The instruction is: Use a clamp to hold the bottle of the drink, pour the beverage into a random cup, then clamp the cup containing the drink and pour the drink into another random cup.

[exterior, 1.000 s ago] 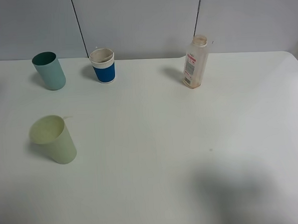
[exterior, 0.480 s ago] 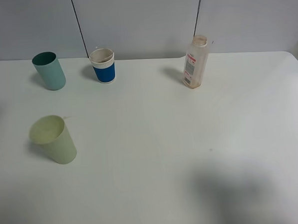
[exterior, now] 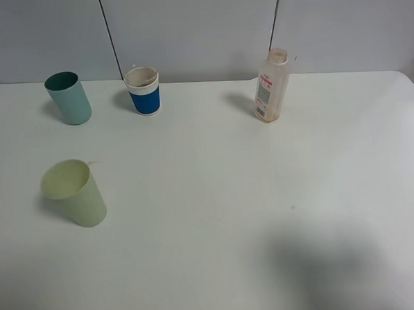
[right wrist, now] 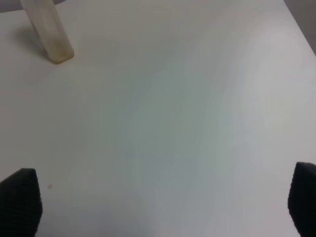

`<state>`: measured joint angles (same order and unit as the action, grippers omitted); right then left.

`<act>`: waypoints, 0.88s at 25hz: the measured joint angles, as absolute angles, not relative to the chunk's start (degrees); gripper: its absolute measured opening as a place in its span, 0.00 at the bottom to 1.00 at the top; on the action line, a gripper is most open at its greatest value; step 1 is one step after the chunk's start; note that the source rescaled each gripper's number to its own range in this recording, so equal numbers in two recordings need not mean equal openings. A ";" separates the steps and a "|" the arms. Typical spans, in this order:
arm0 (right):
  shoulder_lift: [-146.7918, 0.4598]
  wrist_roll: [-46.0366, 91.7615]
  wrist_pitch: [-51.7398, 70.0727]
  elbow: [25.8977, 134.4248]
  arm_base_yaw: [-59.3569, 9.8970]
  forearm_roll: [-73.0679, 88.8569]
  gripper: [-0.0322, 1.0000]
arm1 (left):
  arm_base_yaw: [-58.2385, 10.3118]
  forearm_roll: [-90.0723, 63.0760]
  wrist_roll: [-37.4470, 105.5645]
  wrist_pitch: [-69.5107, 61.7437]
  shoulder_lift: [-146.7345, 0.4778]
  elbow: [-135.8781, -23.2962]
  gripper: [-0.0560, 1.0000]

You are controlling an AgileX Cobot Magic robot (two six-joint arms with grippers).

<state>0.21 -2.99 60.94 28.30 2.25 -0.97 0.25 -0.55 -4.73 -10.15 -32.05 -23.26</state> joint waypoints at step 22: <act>0.21 -2.99 60.94 28.30 2.25 -0.97 1.00 | 0.25 1.24 -8.45 -36.58 -11.89 -23.32 1.00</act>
